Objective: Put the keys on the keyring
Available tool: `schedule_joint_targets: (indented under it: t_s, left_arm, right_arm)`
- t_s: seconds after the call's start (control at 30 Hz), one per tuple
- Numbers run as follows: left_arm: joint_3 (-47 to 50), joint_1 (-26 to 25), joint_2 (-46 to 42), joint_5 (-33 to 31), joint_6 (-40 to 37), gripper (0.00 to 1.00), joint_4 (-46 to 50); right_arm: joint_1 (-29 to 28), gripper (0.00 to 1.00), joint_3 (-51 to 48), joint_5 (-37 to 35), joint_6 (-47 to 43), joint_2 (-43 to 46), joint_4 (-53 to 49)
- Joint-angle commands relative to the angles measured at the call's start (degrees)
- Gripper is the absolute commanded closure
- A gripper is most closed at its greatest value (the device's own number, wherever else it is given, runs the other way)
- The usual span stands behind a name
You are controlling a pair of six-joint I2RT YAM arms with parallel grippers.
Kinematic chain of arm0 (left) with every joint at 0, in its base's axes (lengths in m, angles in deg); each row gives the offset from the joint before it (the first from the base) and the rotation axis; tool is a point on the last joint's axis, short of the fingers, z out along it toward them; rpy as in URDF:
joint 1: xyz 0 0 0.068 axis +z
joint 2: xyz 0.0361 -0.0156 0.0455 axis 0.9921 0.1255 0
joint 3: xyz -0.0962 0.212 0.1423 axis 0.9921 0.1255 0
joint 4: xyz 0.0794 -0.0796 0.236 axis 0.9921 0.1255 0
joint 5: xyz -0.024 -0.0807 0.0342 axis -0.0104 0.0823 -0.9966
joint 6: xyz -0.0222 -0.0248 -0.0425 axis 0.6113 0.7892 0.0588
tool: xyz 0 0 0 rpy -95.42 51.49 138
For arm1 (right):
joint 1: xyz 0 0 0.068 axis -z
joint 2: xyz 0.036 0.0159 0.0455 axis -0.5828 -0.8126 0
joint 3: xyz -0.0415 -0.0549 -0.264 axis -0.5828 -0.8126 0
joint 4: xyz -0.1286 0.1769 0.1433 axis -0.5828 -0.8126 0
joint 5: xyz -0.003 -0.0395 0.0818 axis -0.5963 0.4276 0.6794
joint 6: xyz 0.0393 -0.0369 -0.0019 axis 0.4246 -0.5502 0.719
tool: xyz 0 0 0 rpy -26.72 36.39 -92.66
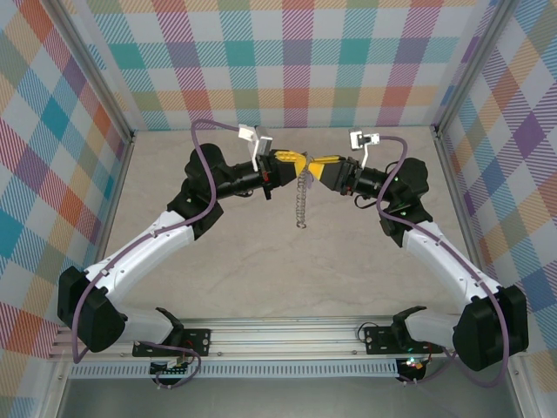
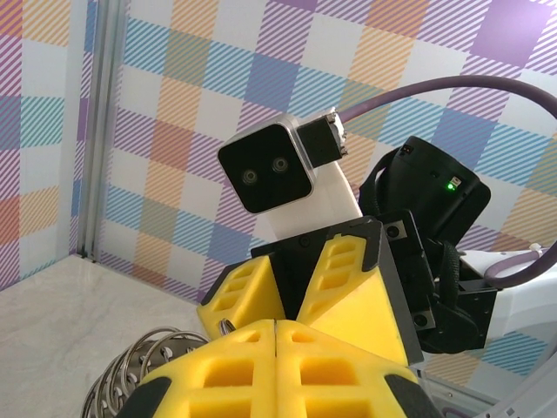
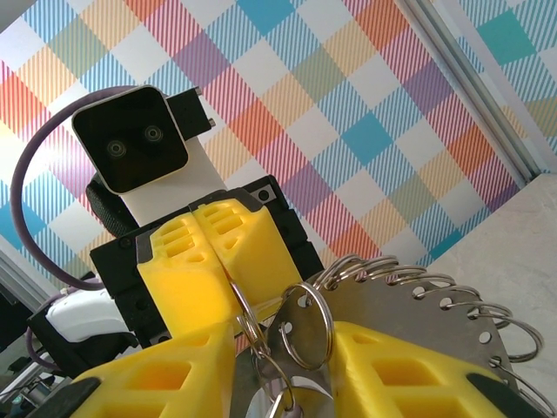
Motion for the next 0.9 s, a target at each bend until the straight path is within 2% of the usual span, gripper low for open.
schedule_joint_targets:
  t_s: [0.0, 0.2, 0.3, 0.5, 0.53, 0.63, 0.77, 0.87]
  left_arm:
    - [-0.1, -0.7, -1.1, 0.1, 0.5, 1.00, -3.5]
    - [0.0, -0.7, -1.2, 0.1, 0.6, 1.00, -3.7]
    - [0.1, -0.7, -1.3, 0.1, 0.7, 1.00, -3.7]
    - [0.4, -0.7, -1.1, 0.1, 1.1, 1.00, -3.6]
    - [0.5, -0.7, -1.3, 0.0, 1.1, 1.00, -3.5]
    - [0.2, -0.8, -1.8, -2.6, 0.6, 1.00, -0.8]
    - [-0.6, -0.7, -3.6, -8.2, -3.0, 0.99, 5.9]
    - [-1.5, -0.6, -4.8, -10.9, -7.0, 0.85, 10.5]
  right_arm:
    - [-0.3, 0.67, 1.7, 0.7, 1.0, -0.8, 4.1]
    - [-0.3, 0.73, 2.8, 0.8, 2.1, -2.0, 5.5]
    - [-0.4, 0.80, 2.9, 0.8, 2.2, -2.0, 5.8]
    - [-0.4, 1.00, 3.2, 0.3, 2.2, -1.8, 4.9]
    - [-0.4, 1.00, 3.3, 0.1, 1.8, -1.6, 4.0]
    - [-0.4, 1.00, 3.6, -1.0, -0.5, -0.8, -1.2]
    - [-0.2, 1.00, 4.8, -2.5, -7.2, 1.0, -13.7]
    - [-0.1, 1.00, 6.3, -3.1, -13.1, 1.9, -22.3]
